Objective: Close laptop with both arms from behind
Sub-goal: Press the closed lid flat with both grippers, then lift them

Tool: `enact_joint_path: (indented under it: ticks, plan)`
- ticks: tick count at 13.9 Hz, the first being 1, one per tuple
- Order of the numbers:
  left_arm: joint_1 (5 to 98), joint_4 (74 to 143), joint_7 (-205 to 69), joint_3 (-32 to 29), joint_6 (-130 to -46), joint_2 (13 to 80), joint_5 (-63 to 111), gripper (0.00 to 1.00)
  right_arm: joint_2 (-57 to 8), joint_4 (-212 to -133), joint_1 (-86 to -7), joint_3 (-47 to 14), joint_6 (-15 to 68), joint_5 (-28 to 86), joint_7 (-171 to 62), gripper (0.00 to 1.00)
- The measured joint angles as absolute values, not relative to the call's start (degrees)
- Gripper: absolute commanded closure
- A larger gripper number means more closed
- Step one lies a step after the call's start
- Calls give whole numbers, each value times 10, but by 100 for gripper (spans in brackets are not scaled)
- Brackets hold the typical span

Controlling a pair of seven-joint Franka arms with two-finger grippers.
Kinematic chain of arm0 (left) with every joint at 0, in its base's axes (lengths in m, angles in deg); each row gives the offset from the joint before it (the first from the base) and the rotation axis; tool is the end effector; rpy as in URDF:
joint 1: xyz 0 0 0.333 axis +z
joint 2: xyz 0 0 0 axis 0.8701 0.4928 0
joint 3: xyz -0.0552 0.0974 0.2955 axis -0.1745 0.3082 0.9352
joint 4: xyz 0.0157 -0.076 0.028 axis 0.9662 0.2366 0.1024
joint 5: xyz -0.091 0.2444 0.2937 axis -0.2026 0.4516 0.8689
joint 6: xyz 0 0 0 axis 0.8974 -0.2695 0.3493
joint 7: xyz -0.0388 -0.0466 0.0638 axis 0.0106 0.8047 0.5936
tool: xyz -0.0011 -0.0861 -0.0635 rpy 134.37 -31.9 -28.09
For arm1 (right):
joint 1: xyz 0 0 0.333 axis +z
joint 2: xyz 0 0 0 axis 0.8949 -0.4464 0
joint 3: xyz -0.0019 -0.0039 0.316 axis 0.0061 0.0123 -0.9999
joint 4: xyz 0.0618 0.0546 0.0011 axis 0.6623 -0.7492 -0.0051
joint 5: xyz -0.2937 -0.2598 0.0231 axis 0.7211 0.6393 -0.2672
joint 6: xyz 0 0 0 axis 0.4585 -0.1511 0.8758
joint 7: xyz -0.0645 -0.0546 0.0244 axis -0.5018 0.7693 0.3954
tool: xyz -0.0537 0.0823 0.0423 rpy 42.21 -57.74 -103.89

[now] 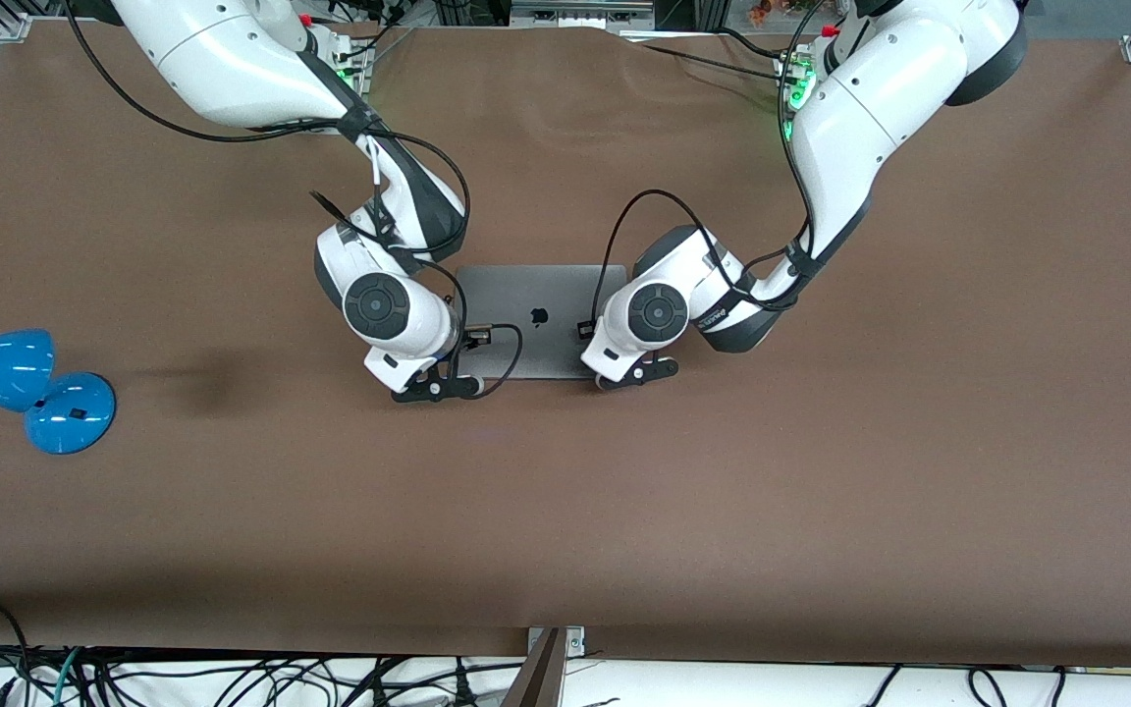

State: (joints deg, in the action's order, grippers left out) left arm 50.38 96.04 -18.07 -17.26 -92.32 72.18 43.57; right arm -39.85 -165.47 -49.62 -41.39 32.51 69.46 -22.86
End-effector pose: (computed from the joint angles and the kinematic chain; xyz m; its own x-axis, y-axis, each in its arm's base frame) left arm 0.5416 -0.4273 0.1820 0.9117 0.2301 -0.3405 0.2602 -0.9645 0.0451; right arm 0.5855 0.3458 0.2388 0.9769 0.1031 -0.1872 0.0889 -0.9926 -0.0831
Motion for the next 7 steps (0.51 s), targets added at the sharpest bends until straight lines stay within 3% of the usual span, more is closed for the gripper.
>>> enact_joint_path:
  ticks: [7]
  plan:
    - [493,953,-181,-163,-916,722,436,100,-451,-1643,-478,-414,364,695,-227,100]
